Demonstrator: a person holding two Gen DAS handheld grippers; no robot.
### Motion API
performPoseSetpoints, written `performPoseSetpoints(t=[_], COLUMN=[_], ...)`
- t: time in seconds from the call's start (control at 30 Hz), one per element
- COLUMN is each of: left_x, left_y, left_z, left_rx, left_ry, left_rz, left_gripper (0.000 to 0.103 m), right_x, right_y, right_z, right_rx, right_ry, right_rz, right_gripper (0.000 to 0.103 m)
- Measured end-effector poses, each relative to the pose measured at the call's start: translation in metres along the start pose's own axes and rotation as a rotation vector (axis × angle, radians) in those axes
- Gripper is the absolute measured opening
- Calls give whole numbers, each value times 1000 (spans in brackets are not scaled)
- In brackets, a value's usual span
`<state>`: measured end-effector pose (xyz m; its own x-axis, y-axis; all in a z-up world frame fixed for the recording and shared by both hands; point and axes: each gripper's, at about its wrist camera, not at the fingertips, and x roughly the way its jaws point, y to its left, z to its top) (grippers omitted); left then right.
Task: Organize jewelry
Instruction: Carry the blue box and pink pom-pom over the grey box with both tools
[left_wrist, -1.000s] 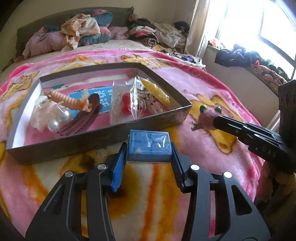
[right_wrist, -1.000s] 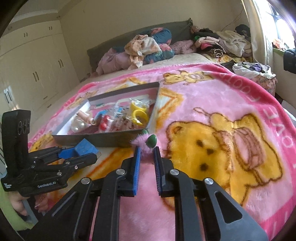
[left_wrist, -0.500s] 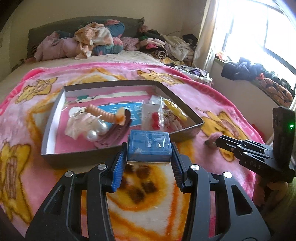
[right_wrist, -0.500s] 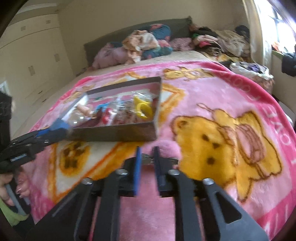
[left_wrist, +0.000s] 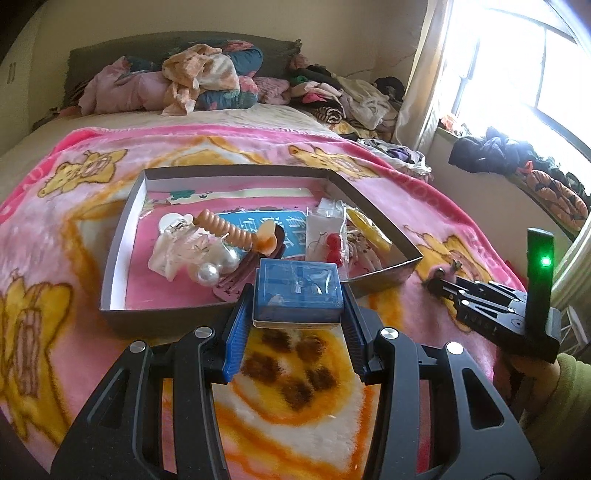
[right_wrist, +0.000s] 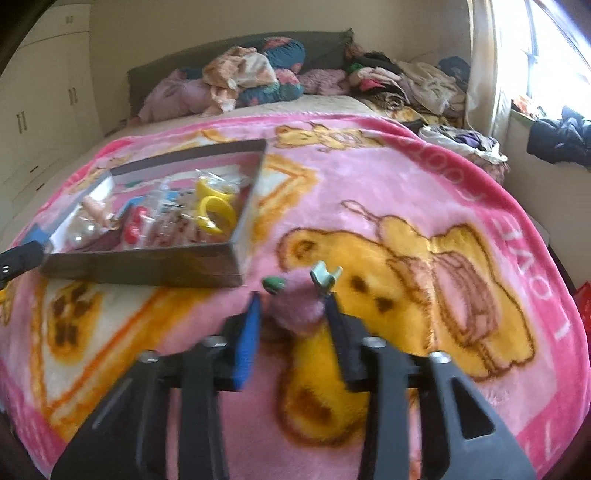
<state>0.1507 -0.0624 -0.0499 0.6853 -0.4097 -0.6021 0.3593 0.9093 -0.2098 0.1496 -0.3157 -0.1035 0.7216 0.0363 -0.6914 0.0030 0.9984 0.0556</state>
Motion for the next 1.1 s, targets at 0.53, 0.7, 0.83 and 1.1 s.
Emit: performPoseSetpoints(t=[0.53,0.7,0.83,1.1], left_x=[1,4,7,17], left_y=[24,36,44,57], left_z=[19,24,24,22], left_rx=[-36,-54,-70,-95], left_ry=[-38,-43,-38,-12], left_rz=[60,90,107,136], left_gripper=[37,37,37,37], right_x=[-29,-21,-14,1], right_y=[46,66,82,106], right_z=[39,50,57,58], right_rx=[-17,-42,-73,-119], right_ry=[-93,-91,-87,-54], right_rz=[222,255,280,309], right_gripper=[24,24,24,25])
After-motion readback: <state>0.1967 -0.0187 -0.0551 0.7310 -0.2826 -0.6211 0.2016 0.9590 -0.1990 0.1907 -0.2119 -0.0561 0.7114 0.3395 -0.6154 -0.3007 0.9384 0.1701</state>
